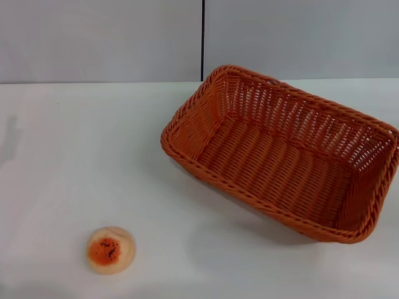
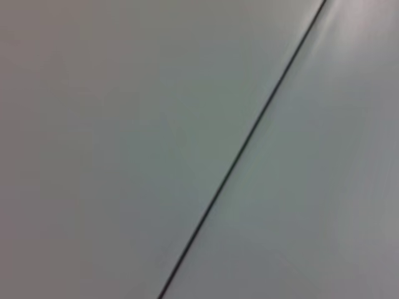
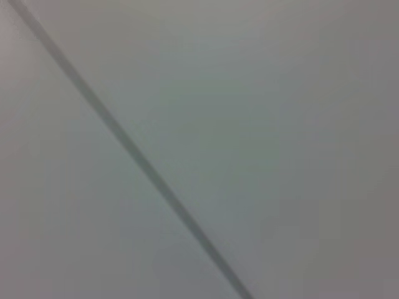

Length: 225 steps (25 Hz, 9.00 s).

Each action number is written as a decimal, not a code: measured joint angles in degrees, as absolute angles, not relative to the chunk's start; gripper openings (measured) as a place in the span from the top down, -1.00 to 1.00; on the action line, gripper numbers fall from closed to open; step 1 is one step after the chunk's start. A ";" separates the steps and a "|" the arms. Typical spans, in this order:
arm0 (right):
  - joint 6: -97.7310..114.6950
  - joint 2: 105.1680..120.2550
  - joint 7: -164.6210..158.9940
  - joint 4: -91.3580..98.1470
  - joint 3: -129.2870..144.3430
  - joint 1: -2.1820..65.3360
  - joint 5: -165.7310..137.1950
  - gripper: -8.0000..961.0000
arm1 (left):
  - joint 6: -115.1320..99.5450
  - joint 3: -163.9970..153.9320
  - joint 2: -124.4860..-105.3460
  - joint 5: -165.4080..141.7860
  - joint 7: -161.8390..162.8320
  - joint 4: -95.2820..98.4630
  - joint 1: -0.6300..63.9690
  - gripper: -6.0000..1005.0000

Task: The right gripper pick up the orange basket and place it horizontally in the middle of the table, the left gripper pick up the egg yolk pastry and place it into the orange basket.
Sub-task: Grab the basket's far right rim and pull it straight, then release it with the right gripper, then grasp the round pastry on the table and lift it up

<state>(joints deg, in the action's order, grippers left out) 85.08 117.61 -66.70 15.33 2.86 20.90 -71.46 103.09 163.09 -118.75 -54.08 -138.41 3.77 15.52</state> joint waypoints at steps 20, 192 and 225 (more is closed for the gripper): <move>89.97 111.23 -89.22 38.65 28.68 18.11 -83.86 0.01 | 101.73 158.67 -118.30 -54.58 -134.82 2.28 15.83 -0.64; 95.58 117.12 -75.76 30.69 17.93 15.51 -70.97 -0.23 | 104.24 129.46 -106.62 -88.56 -105.36 -31.94 12.43 -0.60; 99.68 116.82 -77.29 25.22 12.52 16.46 -69.38 -0.23 | 94.10 129.37 -113.96 -110.22 -110.23 -32.01 12.88 -0.59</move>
<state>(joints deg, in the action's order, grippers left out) 99.68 116.82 -77.29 25.22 12.52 16.46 -69.38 94.10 129.37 -113.96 -110.22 -110.23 -32.01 12.88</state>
